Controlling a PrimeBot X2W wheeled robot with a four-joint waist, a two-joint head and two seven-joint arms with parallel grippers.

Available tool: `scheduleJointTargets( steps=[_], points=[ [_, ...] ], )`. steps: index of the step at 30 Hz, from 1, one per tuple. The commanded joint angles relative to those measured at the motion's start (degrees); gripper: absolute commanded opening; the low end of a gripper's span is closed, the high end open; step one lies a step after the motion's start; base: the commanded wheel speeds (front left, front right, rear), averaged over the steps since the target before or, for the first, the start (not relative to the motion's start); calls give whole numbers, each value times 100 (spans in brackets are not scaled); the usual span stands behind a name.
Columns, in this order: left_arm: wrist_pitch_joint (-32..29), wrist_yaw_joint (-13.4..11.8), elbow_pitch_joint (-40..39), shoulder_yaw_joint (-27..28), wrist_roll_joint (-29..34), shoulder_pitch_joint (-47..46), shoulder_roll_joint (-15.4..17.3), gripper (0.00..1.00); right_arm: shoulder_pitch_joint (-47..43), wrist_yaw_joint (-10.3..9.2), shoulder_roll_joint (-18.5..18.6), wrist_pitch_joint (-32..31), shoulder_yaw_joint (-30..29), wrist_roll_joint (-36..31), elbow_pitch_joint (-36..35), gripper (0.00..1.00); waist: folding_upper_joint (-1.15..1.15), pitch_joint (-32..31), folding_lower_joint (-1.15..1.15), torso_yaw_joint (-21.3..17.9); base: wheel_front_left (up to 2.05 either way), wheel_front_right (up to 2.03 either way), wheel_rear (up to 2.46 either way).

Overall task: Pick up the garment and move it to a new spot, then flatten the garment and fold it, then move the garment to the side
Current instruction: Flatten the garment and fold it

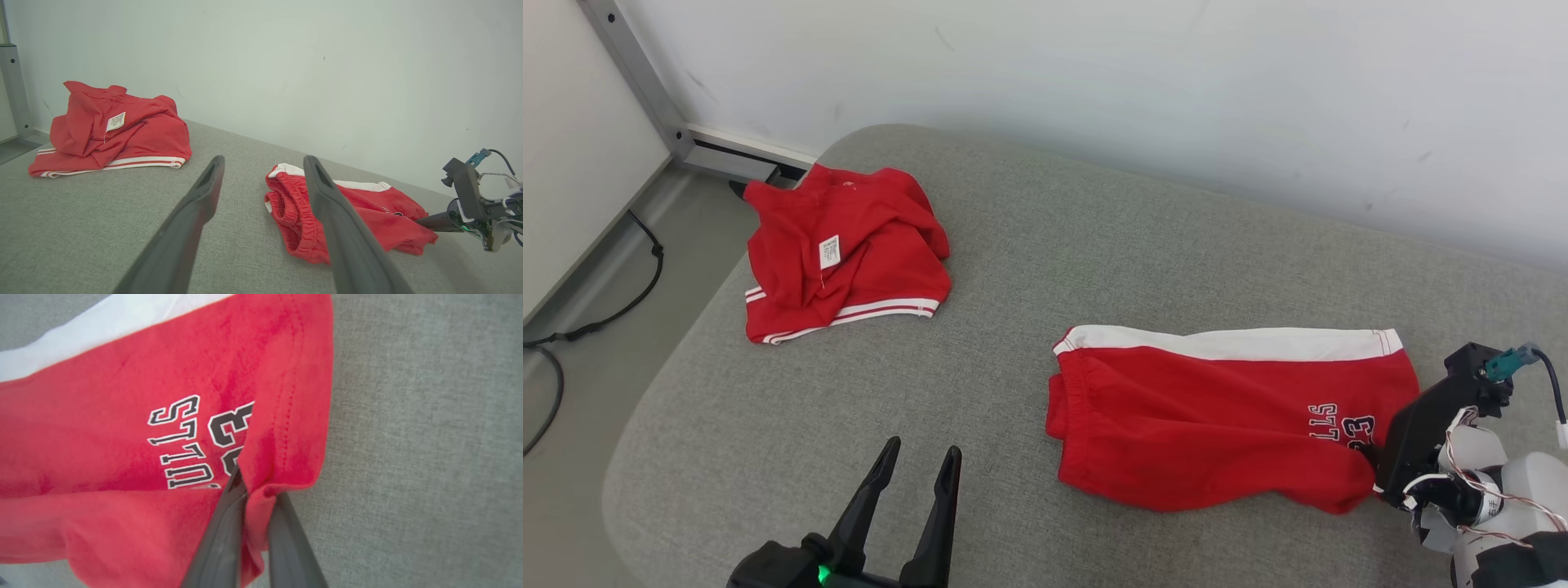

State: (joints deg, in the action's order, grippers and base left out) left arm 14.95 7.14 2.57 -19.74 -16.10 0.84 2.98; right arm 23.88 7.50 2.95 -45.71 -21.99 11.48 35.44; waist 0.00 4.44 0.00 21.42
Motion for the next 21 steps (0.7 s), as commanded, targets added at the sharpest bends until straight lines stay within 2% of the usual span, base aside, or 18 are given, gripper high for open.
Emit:
scheduleJointTargets(
  steps=[1,7,21],
  points=[
    [25,31,12,12,-38,29,27,100,-123,-2,-8,-92,45,81,-5,0,0,-10,0,-17,0,0,0],
    [25,33,3,4,-53,61,27,100,-514,-2,-6,-275,266,570,-530,0,0,-30,0,-84,0,0,0],
    [25,40,-31,-36,-61,41,80,100,-2035,-2,6,-910,140,1142,-2920,0,0,6,0,-389,0,0,0]
  ],
)
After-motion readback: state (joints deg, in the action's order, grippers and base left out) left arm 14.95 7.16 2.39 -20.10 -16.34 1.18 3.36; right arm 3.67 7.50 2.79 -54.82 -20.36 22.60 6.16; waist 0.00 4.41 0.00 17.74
